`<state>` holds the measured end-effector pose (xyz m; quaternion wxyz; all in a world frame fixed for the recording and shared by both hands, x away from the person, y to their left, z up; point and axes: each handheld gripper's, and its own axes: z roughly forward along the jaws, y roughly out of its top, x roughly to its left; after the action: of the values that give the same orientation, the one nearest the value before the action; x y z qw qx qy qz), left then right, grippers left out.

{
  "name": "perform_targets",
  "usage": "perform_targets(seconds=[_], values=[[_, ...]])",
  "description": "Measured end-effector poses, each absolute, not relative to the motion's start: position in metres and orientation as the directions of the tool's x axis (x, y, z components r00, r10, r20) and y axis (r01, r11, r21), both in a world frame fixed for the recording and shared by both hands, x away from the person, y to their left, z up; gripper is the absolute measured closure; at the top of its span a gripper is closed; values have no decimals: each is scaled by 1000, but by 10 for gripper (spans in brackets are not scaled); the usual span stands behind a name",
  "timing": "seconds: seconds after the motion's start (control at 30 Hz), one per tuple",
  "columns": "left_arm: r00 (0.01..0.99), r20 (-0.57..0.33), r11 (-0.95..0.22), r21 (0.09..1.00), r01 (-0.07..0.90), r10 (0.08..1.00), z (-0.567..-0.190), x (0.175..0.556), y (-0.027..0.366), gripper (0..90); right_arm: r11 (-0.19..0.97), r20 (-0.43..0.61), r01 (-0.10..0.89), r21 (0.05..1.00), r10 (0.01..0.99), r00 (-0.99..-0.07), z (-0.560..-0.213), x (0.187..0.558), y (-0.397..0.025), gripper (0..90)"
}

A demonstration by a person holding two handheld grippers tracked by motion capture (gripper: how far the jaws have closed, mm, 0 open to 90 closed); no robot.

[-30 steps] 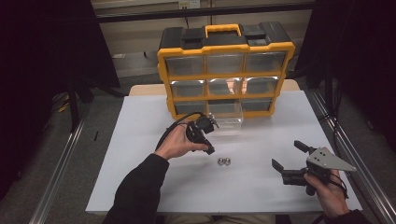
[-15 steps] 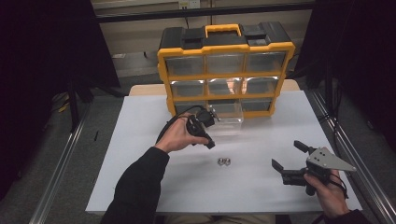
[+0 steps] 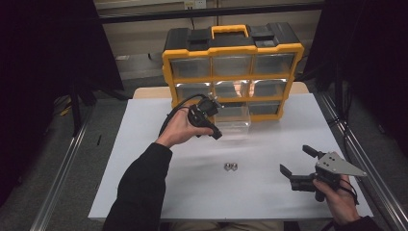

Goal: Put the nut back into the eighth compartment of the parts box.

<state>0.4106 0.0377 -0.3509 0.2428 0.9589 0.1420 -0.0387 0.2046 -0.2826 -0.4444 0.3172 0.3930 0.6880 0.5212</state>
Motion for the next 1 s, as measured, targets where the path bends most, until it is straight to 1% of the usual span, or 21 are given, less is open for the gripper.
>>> perform_targets(seconds=[0.17, 0.33, 0.47, 0.53, 0.6, 0.8, 0.97, 1.0], values=[[962, -119, -849, 453, 273, 247, -344, 416, 36, 702, 149, -28, 210, 966, 871, -490, -444, 204, -282, 0], [955, -131, -837, 460, 296, 265, -342, 426, 38, 702, 147, -26, 212, 966, 872, -488, -444, 204, -283, 0], [951, -124, -836, 454, 309, 284, -342, 437, 39, 702, 148, -27, 209, 967, 871, -491, -445, 204, -282, 0], [943, -126, -829, 451, 331, 308, -343, 443, 38, 702, 149, -28, 210, 966, 872, -489, -444, 204, -282, 0], [944, -128, -828, 455, 329, 304, -343, 447, 37, 702, 149, -28, 211, 966, 871, -490, -444, 204, -282, 0], [943, -114, -828, 454, 330, 313, -340, 452, 27, 702, 148, -25, 211, 966, 870, -493, -445, 204, -282, 0], [942, -86, -834, 444, 328, 325, -340, 458, 19, 702, 149, -25, 213, 966, 868, -496, -445, 204, -283, 0], [939, -73, -827, 455, 331, 336, -341, 459, 17, 702, 149, -24, 213, 966, 868, -496, -445, 204, -283, 0]])
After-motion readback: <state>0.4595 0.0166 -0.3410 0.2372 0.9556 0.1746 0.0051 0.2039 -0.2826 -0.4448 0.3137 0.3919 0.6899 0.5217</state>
